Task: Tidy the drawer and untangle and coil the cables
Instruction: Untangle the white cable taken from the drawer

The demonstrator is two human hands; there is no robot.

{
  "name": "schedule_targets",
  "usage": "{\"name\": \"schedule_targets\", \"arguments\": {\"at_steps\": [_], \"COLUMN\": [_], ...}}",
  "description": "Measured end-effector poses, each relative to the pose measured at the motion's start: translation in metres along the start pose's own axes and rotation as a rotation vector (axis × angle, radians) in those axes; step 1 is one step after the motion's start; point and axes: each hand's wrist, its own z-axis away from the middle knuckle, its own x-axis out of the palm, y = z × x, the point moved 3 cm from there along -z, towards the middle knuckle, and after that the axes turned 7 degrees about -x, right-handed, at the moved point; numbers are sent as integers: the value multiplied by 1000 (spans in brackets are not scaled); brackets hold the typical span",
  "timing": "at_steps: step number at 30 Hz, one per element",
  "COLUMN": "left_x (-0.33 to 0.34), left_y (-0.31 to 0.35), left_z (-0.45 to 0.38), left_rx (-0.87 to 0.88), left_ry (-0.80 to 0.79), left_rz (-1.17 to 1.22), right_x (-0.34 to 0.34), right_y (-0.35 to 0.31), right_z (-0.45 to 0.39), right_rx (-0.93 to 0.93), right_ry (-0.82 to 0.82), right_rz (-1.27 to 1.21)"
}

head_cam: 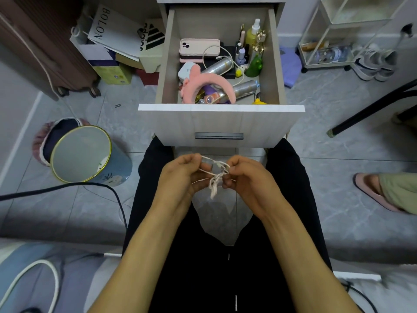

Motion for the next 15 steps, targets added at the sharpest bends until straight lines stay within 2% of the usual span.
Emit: {"name": "schedule_targets", "arguments": {"at_steps": [3, 6, 9, 12, 15], "left_x": [-1, -3, -8, -11, -14], "left_y": [-3, -2, -1, 0, 2], "left_z": [1, 1, 2, 0, -5], "left_rx": [-33, -3, 15, 10, 58], "left_ry": [-21, -55, -91, -61, 46], "left_rz": [135, 100, -96, -370, -394], "right_x": [-2, -6, -11, -6, -1], "right_y": [1, 1, 0, 0, -1], "right_z": [2, 3, 5, 11, 15], "right_rx": [-20, -52, -75, -153, -239], "right_ry": [24, 115, 205, 202, 213], "right_rz": [22, 37, 200, 496, 674]}}
